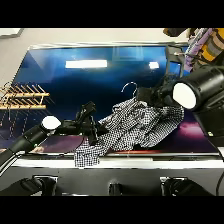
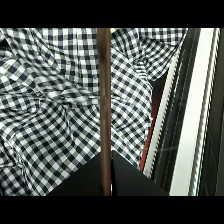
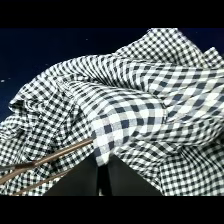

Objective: Fold the clothes and pants, and hang the long-sleeved shirts on hangers.

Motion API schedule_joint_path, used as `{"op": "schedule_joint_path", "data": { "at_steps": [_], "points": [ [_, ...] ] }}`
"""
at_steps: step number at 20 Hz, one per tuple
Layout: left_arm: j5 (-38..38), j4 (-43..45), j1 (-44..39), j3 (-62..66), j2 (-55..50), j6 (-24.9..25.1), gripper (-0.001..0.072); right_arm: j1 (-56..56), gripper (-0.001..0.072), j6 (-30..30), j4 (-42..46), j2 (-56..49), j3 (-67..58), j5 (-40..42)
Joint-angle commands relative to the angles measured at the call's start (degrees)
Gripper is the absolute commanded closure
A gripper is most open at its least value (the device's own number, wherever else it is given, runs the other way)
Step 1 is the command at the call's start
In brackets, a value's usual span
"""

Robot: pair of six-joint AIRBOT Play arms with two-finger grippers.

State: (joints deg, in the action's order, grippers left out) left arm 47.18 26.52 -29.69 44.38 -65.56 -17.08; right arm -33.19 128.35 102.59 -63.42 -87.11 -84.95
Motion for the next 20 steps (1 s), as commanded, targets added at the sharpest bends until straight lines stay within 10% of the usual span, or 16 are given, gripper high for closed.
{"op": "schedule_joint_path", "data": {
  "at_steps": [1, 20],
  "points": [
    [0.35, 1.88, -0.13, 0.28, -0.61, -0.63, 0.0688, -0.76, 0.068, -0.11, 6.19, 0.33, -3.13, -3.72],
    [0.79, 4.57, -1.51, 9.53, -5.27, -4.0, 0.0687, -5.31, 0.068, -3.65, 2.49, -5.6, -9.99, -4.5]
  ]
}}
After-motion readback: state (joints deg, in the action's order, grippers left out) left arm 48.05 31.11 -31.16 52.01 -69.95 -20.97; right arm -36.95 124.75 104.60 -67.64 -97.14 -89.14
